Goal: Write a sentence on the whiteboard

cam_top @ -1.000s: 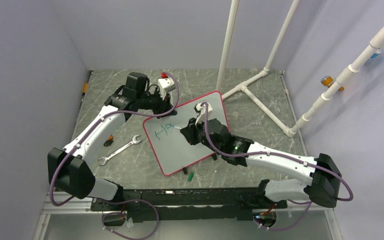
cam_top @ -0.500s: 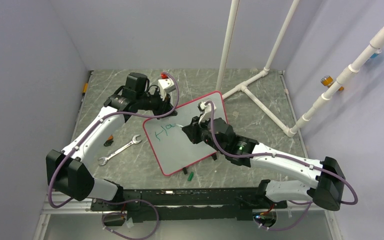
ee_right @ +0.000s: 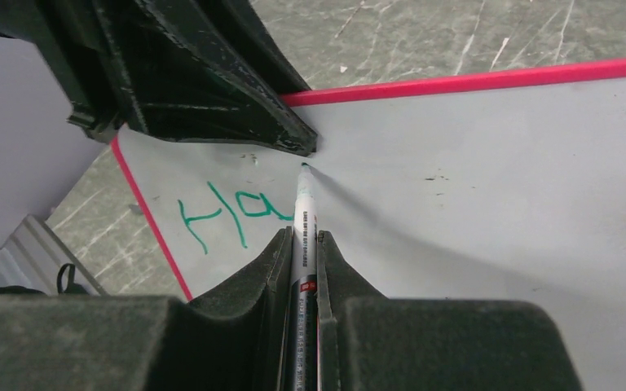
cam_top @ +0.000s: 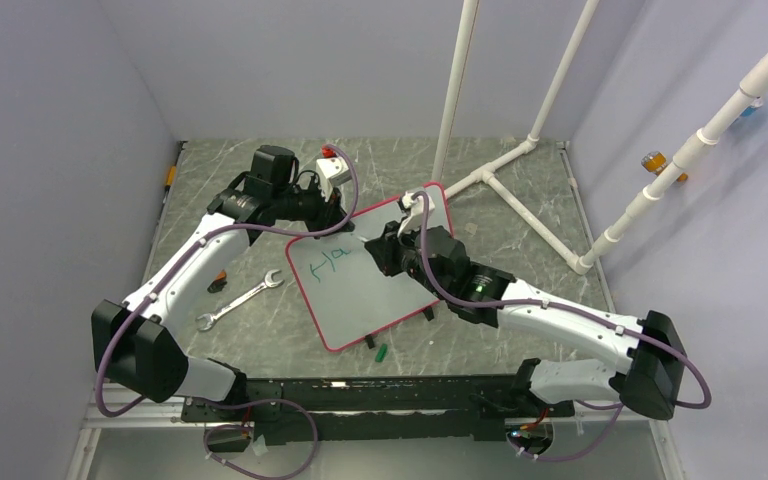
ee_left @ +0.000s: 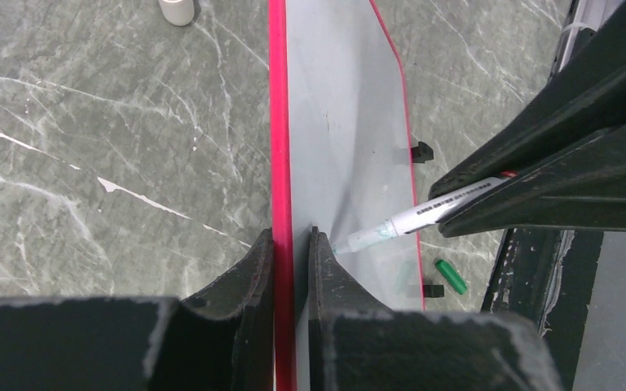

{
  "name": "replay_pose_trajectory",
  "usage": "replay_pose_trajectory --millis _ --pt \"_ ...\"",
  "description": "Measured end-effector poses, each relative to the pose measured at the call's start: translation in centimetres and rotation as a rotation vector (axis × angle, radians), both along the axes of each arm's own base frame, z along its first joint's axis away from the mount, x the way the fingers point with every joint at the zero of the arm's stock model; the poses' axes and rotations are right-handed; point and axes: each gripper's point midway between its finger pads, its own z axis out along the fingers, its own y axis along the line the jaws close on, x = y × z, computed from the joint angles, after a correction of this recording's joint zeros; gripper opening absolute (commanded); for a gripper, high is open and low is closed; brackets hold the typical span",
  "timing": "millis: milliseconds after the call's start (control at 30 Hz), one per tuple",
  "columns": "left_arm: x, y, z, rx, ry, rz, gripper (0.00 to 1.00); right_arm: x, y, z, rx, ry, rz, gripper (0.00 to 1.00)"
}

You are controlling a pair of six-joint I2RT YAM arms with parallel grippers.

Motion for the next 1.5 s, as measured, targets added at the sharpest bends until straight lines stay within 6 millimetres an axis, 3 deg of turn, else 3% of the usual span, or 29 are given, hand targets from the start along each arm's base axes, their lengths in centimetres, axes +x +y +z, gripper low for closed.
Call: replay_pose_trajectory --millis 367,767,1067,1233,1500 --pt "0.1 0.3 -0.2 0.010 0.004 0.012 0.00 0.5 0.3 -0.9 -0.003 0.027 -0.012 0.00" --pt "0.1 0.3 -0.3 0.014 0.003 0.018 0.00 -1.2 -0.7 -4.0 -0.010 0.107 0.009 0.00" --pt "0.1 0.4 -0.3 0.014 0.003 0.018 0.00 -2.2 -1.0 -5.2 -0.049 0.152 0.030 0.00" --pt "0.0 0.3 -0.2 0.010 0.001 0.013 0.00 -2.4 -1.2 -5.0 -0.078 0.155 0.039 0.00" --pt "-0.1 0.2 0.1 0.006 -0.003 0.009 0.00 -1.9 -1.0 -2.8 -0.056 0.111 0.033 0.00"
